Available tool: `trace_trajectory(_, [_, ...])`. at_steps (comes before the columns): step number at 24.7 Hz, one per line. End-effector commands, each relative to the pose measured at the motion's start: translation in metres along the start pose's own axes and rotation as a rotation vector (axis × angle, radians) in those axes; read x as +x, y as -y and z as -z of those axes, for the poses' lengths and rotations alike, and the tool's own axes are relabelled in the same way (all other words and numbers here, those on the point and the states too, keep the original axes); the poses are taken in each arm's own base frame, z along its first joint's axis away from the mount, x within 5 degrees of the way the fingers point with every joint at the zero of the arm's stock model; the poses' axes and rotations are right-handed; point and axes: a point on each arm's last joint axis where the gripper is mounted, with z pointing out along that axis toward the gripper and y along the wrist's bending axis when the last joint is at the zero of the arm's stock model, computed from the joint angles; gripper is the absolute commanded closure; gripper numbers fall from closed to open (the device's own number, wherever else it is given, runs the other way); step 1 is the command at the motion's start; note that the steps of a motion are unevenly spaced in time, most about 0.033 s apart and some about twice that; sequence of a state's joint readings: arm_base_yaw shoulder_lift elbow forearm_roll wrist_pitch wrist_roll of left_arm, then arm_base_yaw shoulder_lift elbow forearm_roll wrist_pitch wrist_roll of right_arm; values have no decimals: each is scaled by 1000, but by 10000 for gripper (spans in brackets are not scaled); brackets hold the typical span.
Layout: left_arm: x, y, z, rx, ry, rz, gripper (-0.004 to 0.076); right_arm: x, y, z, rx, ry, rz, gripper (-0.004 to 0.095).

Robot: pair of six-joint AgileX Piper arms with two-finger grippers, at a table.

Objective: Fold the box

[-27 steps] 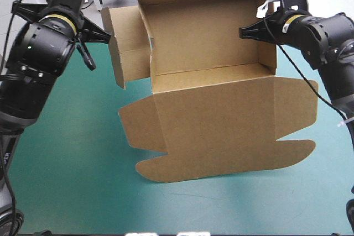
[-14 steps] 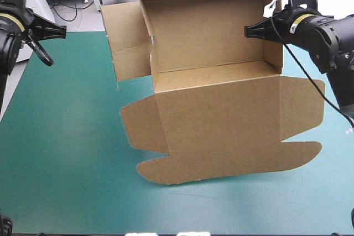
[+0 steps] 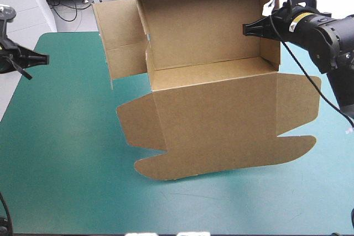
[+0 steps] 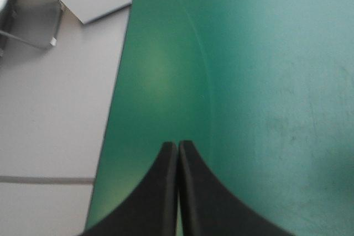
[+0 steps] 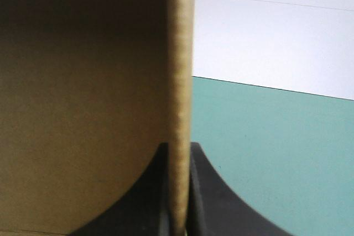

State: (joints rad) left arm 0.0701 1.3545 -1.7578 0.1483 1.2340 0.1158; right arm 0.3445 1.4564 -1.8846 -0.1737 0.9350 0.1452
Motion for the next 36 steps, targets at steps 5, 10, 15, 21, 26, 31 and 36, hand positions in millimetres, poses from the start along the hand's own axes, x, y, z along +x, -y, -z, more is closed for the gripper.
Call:
trace_trajectory(5, [29, -2, -37, 247, 111, 22, 731, -20, -1, 28, -55, 176, 4, 931])
trace_trajectory(10, [38, 9, -53, 401, 170, -41, 731, -18, -4, 28, -86, 160, 11, 931])
trace_trajectory(15, [33, 14, -56, 470, 235, -29, 731, -18, -5, 28, -100, 154, 2, 931])
trace_trajectory(21, [21, 28, -63, 660, 393, -121, 732, -17, -6, 28, -112, 140, -4, 931])
trace_trajectory(26, [17, 33, -85, 772, 386, -28, 733, -16, -6, 28, -111, 126, -4, 931])
trace_trajectory(31, [15, 47, -96, 1084, 410, 60, 733, -15, -6, 28, -111, 122, -1, 931])
trace_trajectory(36, [15, 47, -96, 1104, 408, 63, 733, -15, -6, 28, -116, 123, -6, 931])
